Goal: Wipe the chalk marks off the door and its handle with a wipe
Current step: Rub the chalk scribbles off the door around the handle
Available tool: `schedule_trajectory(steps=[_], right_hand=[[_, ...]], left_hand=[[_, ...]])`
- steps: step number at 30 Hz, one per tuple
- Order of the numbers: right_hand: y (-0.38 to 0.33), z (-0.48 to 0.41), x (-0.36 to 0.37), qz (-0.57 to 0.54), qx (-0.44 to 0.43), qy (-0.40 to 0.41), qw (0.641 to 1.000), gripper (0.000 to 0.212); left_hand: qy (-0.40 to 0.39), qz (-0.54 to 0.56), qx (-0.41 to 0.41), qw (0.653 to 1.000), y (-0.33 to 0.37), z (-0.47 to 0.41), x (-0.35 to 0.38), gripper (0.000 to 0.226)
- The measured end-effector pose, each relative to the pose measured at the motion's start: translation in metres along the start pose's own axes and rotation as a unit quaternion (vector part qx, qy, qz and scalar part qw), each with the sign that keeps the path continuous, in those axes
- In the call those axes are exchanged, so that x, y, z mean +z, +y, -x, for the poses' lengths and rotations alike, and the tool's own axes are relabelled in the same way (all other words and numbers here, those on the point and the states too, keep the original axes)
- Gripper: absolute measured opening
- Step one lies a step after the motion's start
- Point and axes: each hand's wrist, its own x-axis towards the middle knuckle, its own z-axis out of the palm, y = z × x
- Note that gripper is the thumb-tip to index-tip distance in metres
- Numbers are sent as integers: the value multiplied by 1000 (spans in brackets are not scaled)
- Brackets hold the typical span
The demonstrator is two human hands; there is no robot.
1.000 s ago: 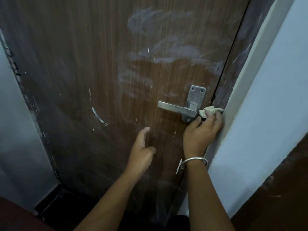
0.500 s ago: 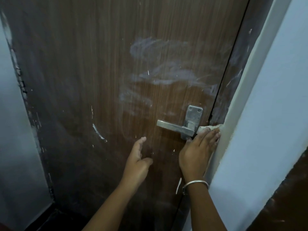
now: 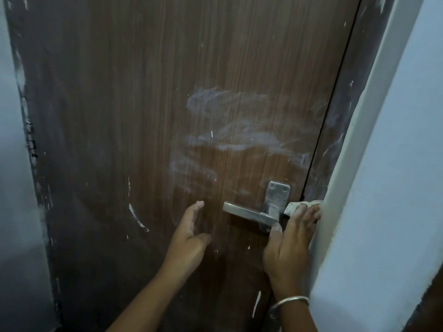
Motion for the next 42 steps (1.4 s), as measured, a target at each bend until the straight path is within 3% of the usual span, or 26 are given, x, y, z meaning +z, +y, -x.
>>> schedule_trajectory(steps=[12,16,19,22,24,25,30,33,35,40,42], right_hand=[[-53,-102,-10,216,-54,64,973,98],[-44,-107,-9,275,-132,47,951,96],[-53,-108,1,307,-249,-20,918,90],[-70,-109,19,344,-396,-106,845,82],[-75,-119,20,378,-462,-117,794,79],[-77,-127,16,389,-467,-98,788,80],[-96,-161,0,332,-321,34,887,89],[-115,-160,13,324,-326,14,888,89],[-123,-151,27,337,-383,-29,859,88],[-121,-118,60,405,-539,-183,716,82],[-114,-116,59,414,-561,-213,685,77]], left_hand=[[-27,-2,69,997,20,-29,15,67],[-3,11,86,996,31,-40,15,66],[19,0,98,995,37,-46,22,66],[34,-28,105,994,40,-49,24,70],[28,-39,107,993,40,-48,21,69],[27,-43,106,993,40,-47,17,68],[46,-61,92,993,42,-47,-6,65],[66,-70,92,991,48,-50,-13,64],[78,-59,99,990,53,-52,-14,62],[95,-82,106,986,62,-46,-26,61],[99,-99,94,986,62,-43,-33,61]])
